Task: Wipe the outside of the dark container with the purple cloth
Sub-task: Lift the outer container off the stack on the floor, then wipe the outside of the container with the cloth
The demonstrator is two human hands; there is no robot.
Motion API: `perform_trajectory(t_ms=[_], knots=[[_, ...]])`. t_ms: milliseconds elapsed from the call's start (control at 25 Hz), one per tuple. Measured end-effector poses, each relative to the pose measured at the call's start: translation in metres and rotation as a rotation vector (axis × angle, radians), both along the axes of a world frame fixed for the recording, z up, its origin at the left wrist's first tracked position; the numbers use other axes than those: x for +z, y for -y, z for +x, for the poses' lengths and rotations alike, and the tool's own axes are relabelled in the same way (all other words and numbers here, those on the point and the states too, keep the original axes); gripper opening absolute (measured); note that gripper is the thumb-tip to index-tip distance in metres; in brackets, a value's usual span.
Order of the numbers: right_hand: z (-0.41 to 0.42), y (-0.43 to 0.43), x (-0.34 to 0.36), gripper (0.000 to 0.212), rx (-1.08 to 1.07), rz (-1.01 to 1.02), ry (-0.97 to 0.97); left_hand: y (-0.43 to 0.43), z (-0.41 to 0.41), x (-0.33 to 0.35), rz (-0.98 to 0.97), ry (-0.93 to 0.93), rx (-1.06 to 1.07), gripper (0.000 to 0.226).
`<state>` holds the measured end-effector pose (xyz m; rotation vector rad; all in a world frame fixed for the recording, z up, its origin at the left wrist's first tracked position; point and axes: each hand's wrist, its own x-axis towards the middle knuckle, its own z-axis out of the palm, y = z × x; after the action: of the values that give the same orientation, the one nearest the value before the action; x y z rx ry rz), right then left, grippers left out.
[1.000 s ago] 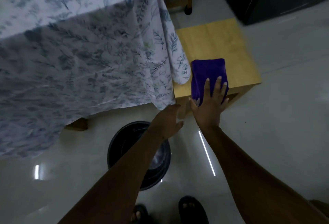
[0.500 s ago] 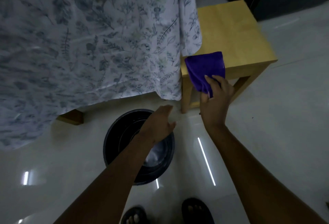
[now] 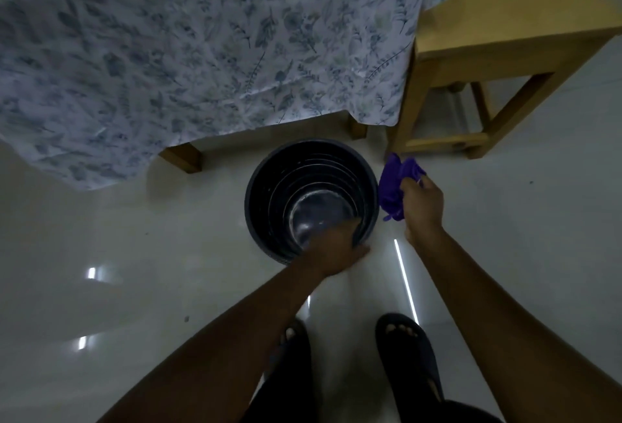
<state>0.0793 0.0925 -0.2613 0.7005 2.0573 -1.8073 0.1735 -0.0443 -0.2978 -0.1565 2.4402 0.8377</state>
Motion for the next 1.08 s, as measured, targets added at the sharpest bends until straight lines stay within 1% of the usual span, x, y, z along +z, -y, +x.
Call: perform_trajectory(t_ms=[80, 120, 160, 200, 320, 360, 400, 480, 600, 720, 760, 840, 920, 960, 1000, 1080], knots=[[0.003, -0.001, -0.003, 0.023, 0.088, 0.026, -0.031, -0.011, 0.016, -0.015, -0.114, 0.048, -0.148, 0.073], [0.003, -0.002, -0.005, 0.024, 0.141, 0.053, -0.043, -0.010, 0.018, -0.020, -0.200, 0.031, -0.226, 0.065], [0.004, -0.002, -0.005, 0.026, 0.185, 0.074, -0.062, -0.005, 0.016, -0.020, -0.279, -0.027, -0.267, 0.053], [0.005, -0.001, -0.005, 0.028, 0.221, 0.095, -0.078, 0.001, 0.010, -0.012, -0.321, -0.083, -0.255, 0.044], [0.015, 0.007, -0.009, 0.027, 0.326, 0.138, -0.158, 0.028, -0.008, 0.007, -0.356, -0.399, -0.169, 0.044], [0.019, 0.011, -0.008, 0.027, 0.370, 0.147, -0.201, 0.038, -0.012, 0.015, -0.356, -0.487, -0.120, 0.039], [0.022, 0.015, -0.007, 0.027, 0.423, 0.161, -0.253, 0.048, -0.015, 0.020, -0.345, -0.520, -0.036, 0.030], [0.024, 0.024, -0.009, 0.029, 0.530, 0.203, -0.370, 0.062, -0.017, 0.026, -0.289, -0.520, 0.143, 0.023], [0.027, 0.031, -0.025, 0.041, 0.720, 0.354, -0.476, 0.080, -0.013, 0.014, -0.147, -0.499, 0.439, 0.028], [0.044, 0.027, -0.044, 0.040, 0.872, 0.536, -0.610, 0.088, 0.007, -0.011, 0.030, -0.426, 0.625, 0.029], [0.050, 0.024, -0.053, 0.041, 0.933, 0.617, -0.653, 0.088, 0.011, -0.019, 0.064, -0.413, 0.656, 0.029], [0.062, 0.022, -0.064, 0.045, 1.060, 0.775, -0.639, 0.086, 0.013, -0.028, 0.096, -0.405, 0.665, 0.028], [0.062, 0.027, -0.069, 0.057, 1.095, 0.888, -0.608, 0.083, 0.010, -0.030, 0.083, -0.414, 0.631, 0.027], [0.059, 0.033, -0.073, 0.067, 1.073, 0.894, -0.609, 0.083, 0.008, -0.031, 0.071, -0.417, 0.620, 0.027], [0.055, 0.039, -0.079, 0.073, 1.028, 0.849, -0.607, 0.082, 0.008, -0.033, 0.057, -0.419, 0.609, 0.027], [0.045, 0.055, -0.095, 0.078, 0.976, 0.741, -0.548, 0.082, 0.014, -0.038, 0.039, -0.406, 0.578, 0.027]])
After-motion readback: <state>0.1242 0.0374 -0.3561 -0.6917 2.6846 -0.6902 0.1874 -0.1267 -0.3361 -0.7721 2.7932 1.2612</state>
